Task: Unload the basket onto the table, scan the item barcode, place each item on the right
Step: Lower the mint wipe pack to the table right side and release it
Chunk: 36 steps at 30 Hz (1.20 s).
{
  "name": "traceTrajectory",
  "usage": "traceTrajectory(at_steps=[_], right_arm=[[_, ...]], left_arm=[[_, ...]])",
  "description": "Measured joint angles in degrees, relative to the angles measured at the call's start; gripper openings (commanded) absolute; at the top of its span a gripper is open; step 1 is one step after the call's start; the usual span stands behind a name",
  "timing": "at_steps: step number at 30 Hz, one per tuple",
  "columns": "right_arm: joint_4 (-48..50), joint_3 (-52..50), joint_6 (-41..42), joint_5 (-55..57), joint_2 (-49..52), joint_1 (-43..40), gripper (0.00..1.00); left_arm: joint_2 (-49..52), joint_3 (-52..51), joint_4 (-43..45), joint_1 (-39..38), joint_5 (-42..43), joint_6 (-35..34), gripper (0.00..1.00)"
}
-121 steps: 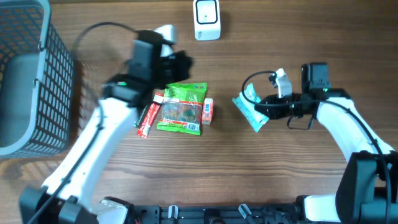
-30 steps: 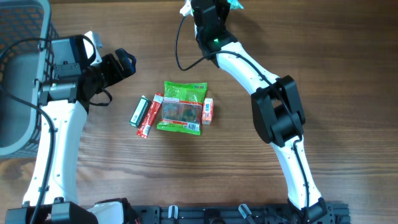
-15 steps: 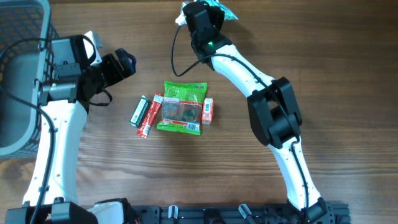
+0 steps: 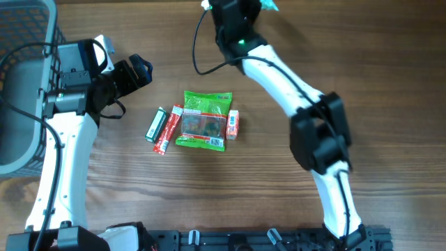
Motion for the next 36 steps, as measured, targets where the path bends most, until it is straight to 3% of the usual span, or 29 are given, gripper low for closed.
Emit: traceTrajectory(at_steps=[5, 7, 11, 16, 23, 31, 33, 34, 35, 36], right_arm=[[-26.12, 0.42, 15.32, -2.29, -13.49, -0.17, 0.05], [-39.56, 1.18, 26.64, -7.19, -20.44, -1.29, 0.07], [-60.87, 1.51, 40.15, -20.41, -24.39, -6.29, 0.05], [-72.7, -2.75, 51.93, -31.34, -23.85, -15.02, 0.04], [-68.0, -17.31, 58.8, -35.56, -23.65, -24.92, 0.04], [-48.96, -34.84, 59.28, -45.33, -23.45, -34.07, 0.04], [-44.63, -38.07, 59.08, -48.39, -23.43, -35.23, 0.15], [-42.69, -39.52, 58.93, -49.64, -23.45, -35.69, 0.4], [-40.89, -40.63, 58.97, -50.64, -23.45, -36.06, 0.52], [-39.82, -41.51, 58.69, -51.17, -23.45, -36.28, 0.54]], left_arm=[[0.0, 0.0, -0.15, 0.0, 0.02, 0.0, 1.0], [0.0, 0.0, -0.04, 0.0, 0.0, 0.0, 1.0], [0.0, 0.0, -0.11, 0.0, 0.02, 0.0, 1.0], [0.0, 0.0, -0.15, 0.0, 0.0, 0.0, 1.0], [0.0, 0.0, -0.17, 0.0, 0.0, 0.0, 1.0], [0.0, 0.0, -0.13, 0.0, 0.0, 0.0, 1.0], [0.0, 0.0, -0.13, 0.0, 0.0, 0.0, 1.0], [0.0, 0.0, -0.15, 0.0, 0.02, 0.0, 1.0], [0.0, 0.0, -0.13, 0.0, 0.0, 0.0, 1.0], [0.0, 0.0, -0.15, 0.0, 0.0, 0.0, 1.0]])
